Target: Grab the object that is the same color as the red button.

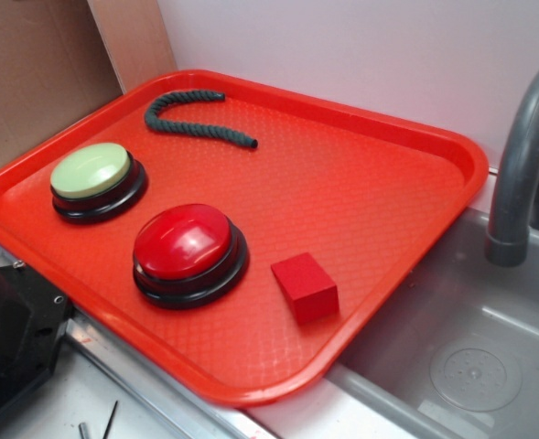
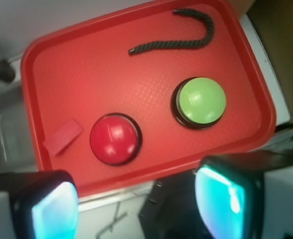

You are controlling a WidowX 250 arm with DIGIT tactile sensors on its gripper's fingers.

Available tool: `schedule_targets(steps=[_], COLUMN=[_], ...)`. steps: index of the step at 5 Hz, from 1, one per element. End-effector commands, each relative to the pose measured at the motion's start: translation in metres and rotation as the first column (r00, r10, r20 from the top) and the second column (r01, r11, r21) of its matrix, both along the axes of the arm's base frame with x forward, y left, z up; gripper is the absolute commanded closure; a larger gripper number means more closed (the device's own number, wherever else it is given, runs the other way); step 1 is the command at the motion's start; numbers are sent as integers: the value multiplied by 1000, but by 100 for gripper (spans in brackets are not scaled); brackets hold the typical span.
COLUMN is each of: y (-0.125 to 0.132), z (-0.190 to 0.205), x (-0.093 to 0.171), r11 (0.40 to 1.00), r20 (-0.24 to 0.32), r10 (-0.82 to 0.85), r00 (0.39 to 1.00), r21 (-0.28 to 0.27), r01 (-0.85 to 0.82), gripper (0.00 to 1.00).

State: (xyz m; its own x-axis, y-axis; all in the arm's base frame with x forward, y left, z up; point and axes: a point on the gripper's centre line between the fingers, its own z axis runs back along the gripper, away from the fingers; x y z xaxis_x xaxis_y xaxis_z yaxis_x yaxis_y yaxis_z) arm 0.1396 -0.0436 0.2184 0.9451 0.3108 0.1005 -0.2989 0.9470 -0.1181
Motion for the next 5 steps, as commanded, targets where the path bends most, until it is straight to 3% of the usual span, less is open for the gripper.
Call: schedule_targets(steps=[1, 3, 4, 5], y=[-44, -88, -97, -107], z=[-24, -75, -94, -113], x=[23, 50, 53, 55], r11=[981, 852, 799, 798], r20=[-83, -293, -315, -299], r10=[177, 434, 515, 536], r00=[981, 852, 797, 790], r21=[-62, -173, -161, -126], r01=[-183, -494, -579, -589], gripper=[0, 0, 0, 0])
